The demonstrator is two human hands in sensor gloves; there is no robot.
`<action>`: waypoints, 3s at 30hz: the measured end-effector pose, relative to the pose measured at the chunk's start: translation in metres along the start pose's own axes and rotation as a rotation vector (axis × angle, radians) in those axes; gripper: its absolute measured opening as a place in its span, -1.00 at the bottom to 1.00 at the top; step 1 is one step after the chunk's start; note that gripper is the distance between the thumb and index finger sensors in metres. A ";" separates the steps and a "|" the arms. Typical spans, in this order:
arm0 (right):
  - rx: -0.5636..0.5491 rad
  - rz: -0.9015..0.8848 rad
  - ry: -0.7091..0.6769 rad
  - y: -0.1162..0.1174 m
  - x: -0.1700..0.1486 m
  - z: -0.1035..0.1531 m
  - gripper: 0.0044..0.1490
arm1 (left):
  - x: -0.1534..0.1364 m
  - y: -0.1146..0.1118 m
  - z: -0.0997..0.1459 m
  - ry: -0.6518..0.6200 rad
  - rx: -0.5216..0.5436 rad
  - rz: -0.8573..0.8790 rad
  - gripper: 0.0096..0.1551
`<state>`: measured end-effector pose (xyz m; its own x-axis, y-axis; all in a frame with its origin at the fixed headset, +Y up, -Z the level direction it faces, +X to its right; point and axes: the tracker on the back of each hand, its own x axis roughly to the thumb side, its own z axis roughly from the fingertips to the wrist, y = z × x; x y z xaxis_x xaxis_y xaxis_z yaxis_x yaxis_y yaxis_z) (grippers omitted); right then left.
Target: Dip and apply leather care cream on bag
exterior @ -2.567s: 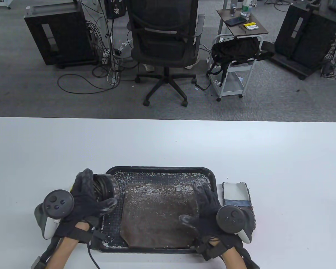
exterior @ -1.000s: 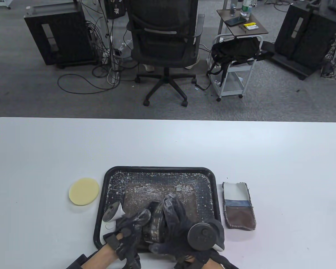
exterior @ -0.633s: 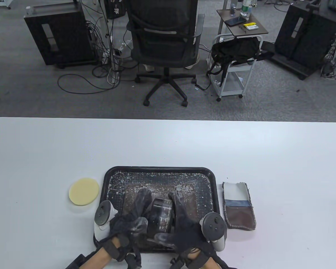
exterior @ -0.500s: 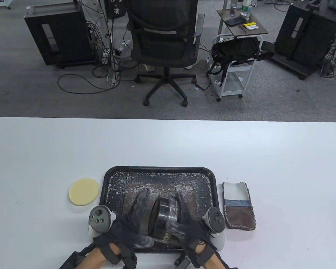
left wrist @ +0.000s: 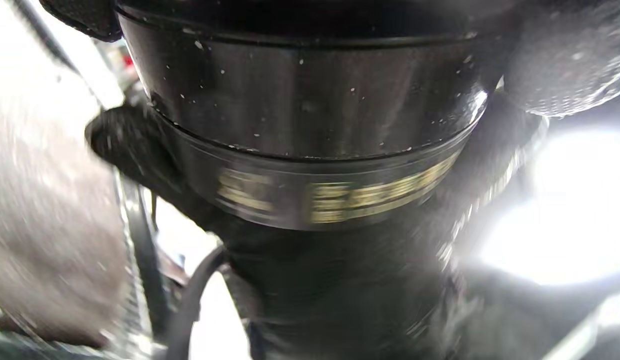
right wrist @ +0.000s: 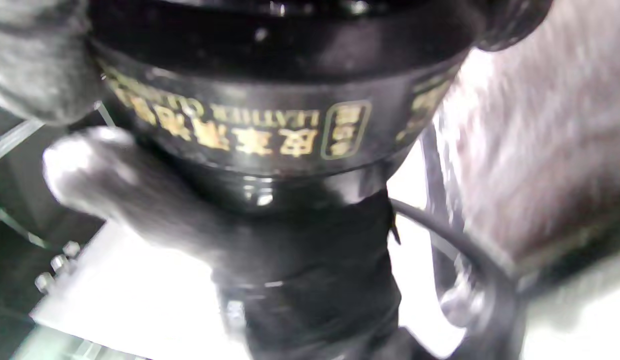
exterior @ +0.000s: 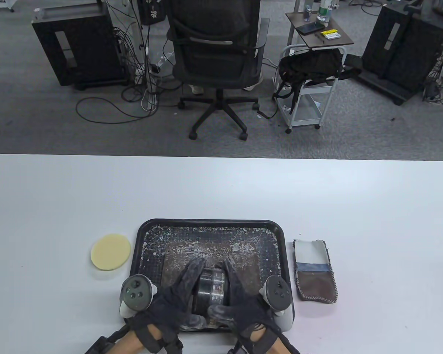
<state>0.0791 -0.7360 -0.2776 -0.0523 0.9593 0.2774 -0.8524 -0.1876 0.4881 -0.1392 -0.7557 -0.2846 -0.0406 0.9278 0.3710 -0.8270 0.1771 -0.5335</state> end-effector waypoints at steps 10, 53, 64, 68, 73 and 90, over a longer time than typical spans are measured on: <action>-0.002 0.458 -0.217 0.007 0.021 0.005 0.62 | -0.023 -0.003 0.005 0.373 -0.038 0.511 0.32; -0.300 -0.678 -0.052 -0.044 -0.026 0.011 0.29 | -0.007 0.241 0.123 1.307 0.441 -0.977 0.34; -0.324 -0.713 -0.044 -0.044 -0.028 0.012 0.23 | -0.031 0.246 0.136 1.431 0.387 -0.907 0.29; -0.353 -0.760 -0.029 -0.044 -0.031 0.013 0.16 | -0.034 0.246 0.137 1.440 0.375 -0.889 0.28; -0.390 -0.797 0.004 -0.044 -0.035 0.015 0.10 | -0.032 0.242 0.130 1.383 0.377 -0.923 0.29; -0.415 -0.813 0.142 -0.040 -0.047 0.019 0.08 | -0.052 0.178 0.031 1.051 -0.015 -1.222 -0.06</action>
<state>0.1253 -0.7774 -0.2942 0.6040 0.7849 -0.1386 -0.7717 0.6193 0.1447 -0.3010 -0.7825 -0.3754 0.9945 0.0387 -0.0973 -0.0692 0.9401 -0.3337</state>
